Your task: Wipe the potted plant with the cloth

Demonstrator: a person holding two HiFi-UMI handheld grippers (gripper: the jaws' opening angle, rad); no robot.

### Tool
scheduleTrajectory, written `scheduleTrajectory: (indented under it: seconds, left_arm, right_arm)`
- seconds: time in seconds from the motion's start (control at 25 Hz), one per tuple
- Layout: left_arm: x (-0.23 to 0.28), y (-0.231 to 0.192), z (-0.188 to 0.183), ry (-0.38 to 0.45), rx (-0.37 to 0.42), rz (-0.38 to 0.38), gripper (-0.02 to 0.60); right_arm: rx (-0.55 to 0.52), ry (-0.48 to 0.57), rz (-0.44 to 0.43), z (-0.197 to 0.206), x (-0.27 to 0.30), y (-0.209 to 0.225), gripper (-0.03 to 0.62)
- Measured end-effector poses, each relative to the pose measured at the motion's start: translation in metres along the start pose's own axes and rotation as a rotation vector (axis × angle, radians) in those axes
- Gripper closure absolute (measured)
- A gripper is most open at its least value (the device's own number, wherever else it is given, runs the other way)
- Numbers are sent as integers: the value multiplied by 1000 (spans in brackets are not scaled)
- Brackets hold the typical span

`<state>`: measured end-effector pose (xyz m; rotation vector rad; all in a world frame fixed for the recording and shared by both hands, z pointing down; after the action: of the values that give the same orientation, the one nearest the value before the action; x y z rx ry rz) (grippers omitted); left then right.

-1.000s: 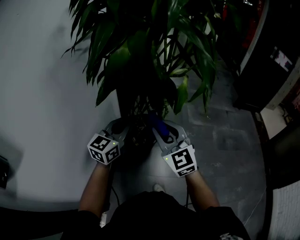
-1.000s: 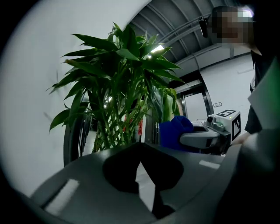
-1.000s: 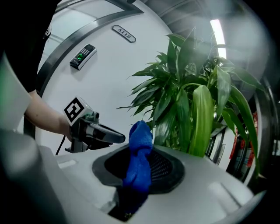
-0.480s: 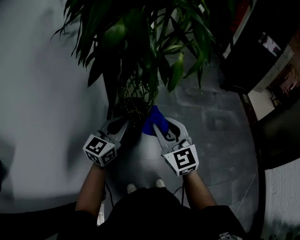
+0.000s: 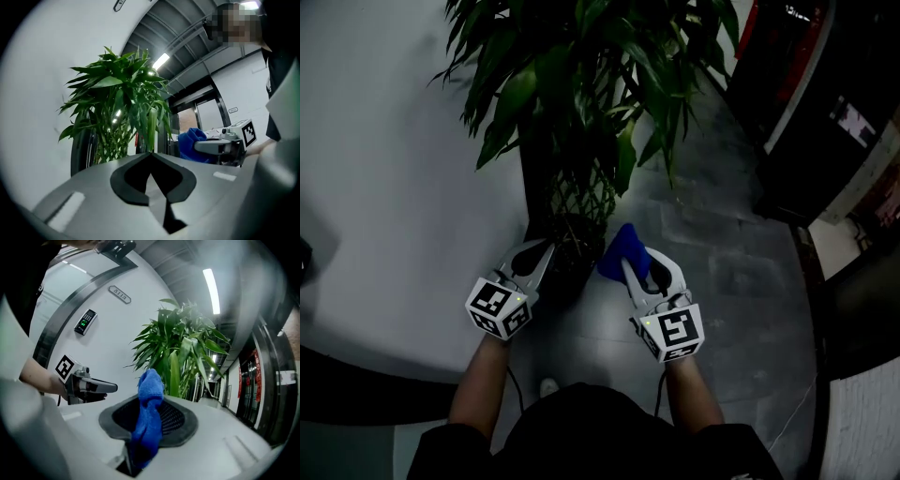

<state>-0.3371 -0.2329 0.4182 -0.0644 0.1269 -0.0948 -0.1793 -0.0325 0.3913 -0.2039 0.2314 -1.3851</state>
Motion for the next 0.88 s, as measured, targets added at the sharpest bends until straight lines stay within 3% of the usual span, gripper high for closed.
scheduleTrajectory:
  seconds: [0.52, 0.72, 0.88]
  left_arm:
    - [-39, 104, 11, -3, -3, -203, 574]
    - [-90, 117, 21, -39, -32, -341, 575]
    - [-96, 109, 20, -15, -38, -363, 575]
  right_arm:
    - [162, 43, -57, 35, -93, 36, 490]
    - [283, 7, -60, 65, -122, 44, 490]
    - [338, 44, -31, 61, -127, 51, 490]
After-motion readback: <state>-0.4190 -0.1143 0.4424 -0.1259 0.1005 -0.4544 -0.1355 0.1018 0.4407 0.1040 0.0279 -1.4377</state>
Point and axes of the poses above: the fingertips, and each gripper's own axes: x forward along the fingers, y to its right, z out of its underside, the point moved 9 cm from there along -x, backward along the fingers, and after that the axes turned 2 degrees about -x, right-handed, at the moved point
